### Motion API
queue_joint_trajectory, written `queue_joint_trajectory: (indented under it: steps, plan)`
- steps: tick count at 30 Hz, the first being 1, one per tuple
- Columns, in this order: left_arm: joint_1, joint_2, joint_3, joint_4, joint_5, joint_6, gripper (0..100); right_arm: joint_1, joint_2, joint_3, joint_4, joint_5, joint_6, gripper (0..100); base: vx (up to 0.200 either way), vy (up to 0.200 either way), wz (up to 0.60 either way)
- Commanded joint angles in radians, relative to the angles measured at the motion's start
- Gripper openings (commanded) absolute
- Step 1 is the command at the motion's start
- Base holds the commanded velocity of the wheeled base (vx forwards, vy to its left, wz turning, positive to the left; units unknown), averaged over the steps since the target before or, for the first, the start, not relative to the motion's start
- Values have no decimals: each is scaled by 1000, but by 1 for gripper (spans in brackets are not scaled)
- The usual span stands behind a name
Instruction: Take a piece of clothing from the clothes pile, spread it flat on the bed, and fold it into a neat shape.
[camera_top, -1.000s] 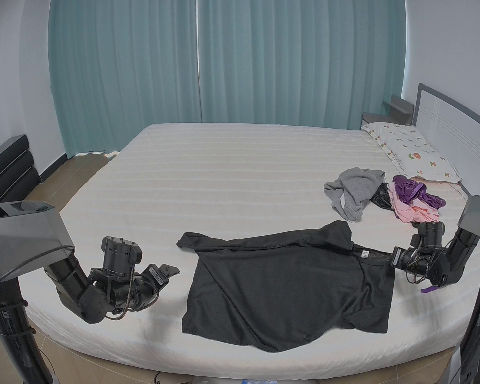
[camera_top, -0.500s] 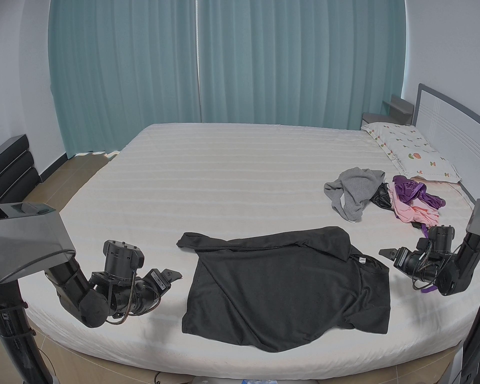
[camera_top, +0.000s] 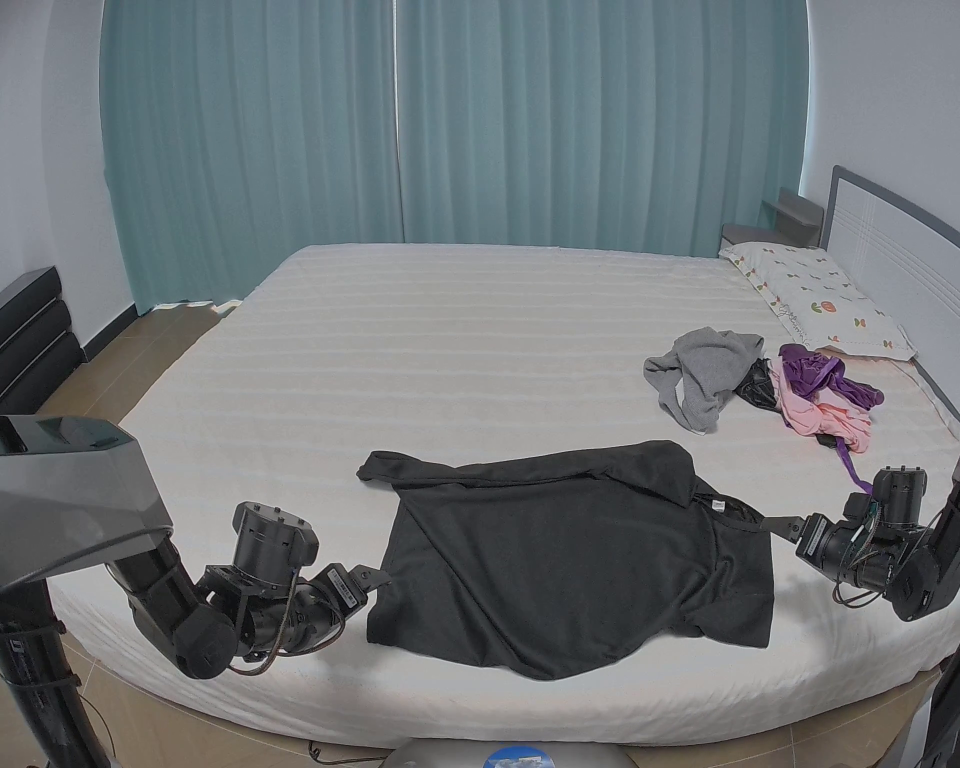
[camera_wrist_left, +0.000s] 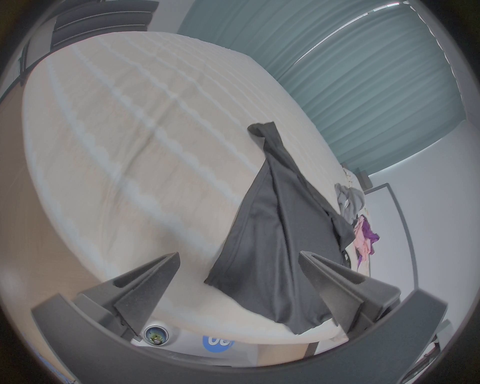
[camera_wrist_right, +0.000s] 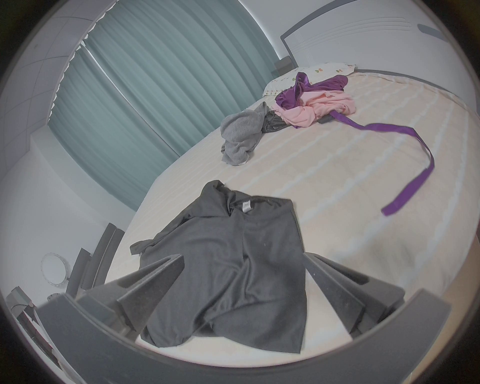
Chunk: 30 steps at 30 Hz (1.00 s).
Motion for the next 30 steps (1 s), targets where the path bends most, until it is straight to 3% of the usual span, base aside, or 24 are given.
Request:
queue_joint_trajectory:
  steps: [1,6,17,18,26,30]
  plan:
    - [-46,44,-1,1,38,-2,100,7,-10,25,-10,1,11,100,0,0,0]
    - [-98,99,-32,4,91,-3,100,38,-9,23,-10,-1,36,100,0,0,0]
    - [-101,208,-195,29,130,1,100,90,1,5,-10,-9,37,100,0,0,0]
    - [-101,215,-208,38,146,5,0,90,2,5,-10,-9,37,100,0,0,0]
    - [-104,225,-238,86,169,9,0,88,45,2,-11,-7,37,100,0,0,0]
    - [-93,192,-181,87,192,9,0,90,97,19,-44,-12,28,100,0,0,0]
